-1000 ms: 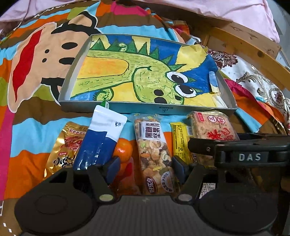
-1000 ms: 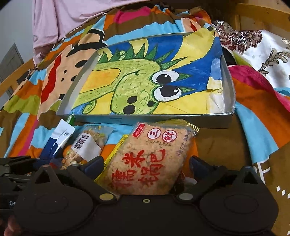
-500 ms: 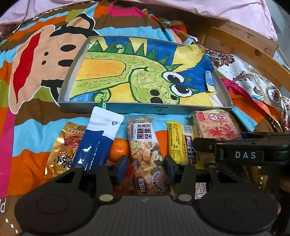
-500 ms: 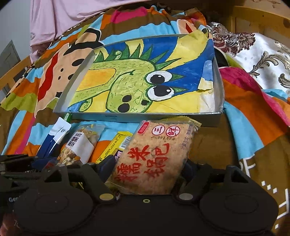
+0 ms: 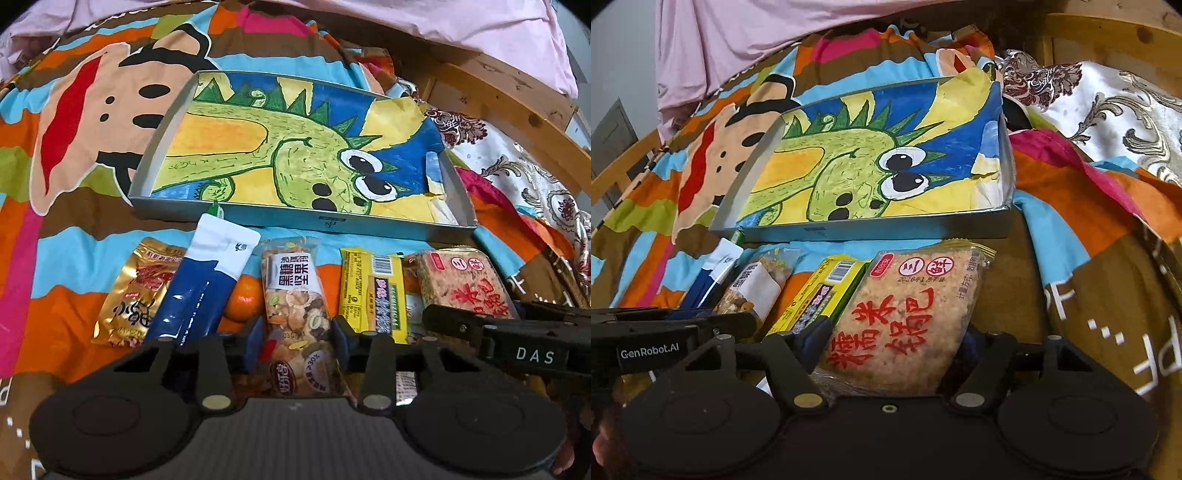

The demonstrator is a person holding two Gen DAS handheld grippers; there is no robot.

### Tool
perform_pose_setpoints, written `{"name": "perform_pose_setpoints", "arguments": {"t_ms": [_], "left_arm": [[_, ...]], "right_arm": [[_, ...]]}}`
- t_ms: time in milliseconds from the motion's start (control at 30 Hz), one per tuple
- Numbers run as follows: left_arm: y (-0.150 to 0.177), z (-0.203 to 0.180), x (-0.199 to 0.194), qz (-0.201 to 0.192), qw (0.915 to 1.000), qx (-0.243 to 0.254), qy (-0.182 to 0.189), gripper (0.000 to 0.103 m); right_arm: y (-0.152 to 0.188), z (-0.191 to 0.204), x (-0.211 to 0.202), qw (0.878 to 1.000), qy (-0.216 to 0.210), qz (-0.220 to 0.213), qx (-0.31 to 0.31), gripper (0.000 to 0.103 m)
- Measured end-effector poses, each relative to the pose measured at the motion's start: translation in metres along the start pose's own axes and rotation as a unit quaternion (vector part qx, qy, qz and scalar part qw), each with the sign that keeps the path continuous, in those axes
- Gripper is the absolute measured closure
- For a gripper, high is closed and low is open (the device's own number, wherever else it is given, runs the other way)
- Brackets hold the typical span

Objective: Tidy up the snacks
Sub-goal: 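Lift both packets and carry them over the dinosaur tray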

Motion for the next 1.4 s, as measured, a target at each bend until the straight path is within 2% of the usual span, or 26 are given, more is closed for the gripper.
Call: {"name": "perform_pose_setpoints", "arguments": {"t_ms": [333,567,633,767,1000,1167,1400], "left_arm": [[0.008,-0.003,-0.025,0.002,0.9993,-0.025,0.028,0.061],[0.012,-0.011,-0.033,-0.005,0.9988,-0.016,0.045,0.061],[0.012,-0.013,-0.032,-0.004,0.9981,-0.016,0.059,0.061],[0.010,-0.015,-0.022,0.012,0.9982,-0.008,0.059,0.060],[0.003,-0.006,0.001,0.029,0.9954,-0.043,0.080,0.060],[-0.001,-0.004,-0.013,0.006,0.9957,-0.057,0.073,0.061],[-0.013,0.006,-0.037,-0.039,0.9912,-0.083,0.096,0.061]], "right_arm": [[0.001,-0.003,-0.034,1.000,-0.018,-0.022,0.004,0.033],[0.000,-0.006,-0.045,0.999,-0.034,-0.031,0.008,0.033],[-0.001,-0.007,-0.046,0.999,-0.035,-0.032,0.012,0.033],[-0.002,-0.008,-0.045,0.999,-0.035,-0.029,0.015,0.033],[-0.003,-0.011,-0.038,0.999,-0.037,-0.025,0.021,0.033],[-0.007,-0.012,-0.042,0.998,-0.051,-0.039,0.027,0.033],[-0.014,-0.013,-0.051,0.994,-0.070,-0.070,0.042,0.033]]}}
Point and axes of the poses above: each gripper's, at about its wrist camera, not at the fingertips, and x roughly the way its jaws point, z to its left, y to its underside, the point moved 1 cm from there along x, roughly the way its jaws point, and after that the axes turned 11 degrees about x, right-handed, at the moved point
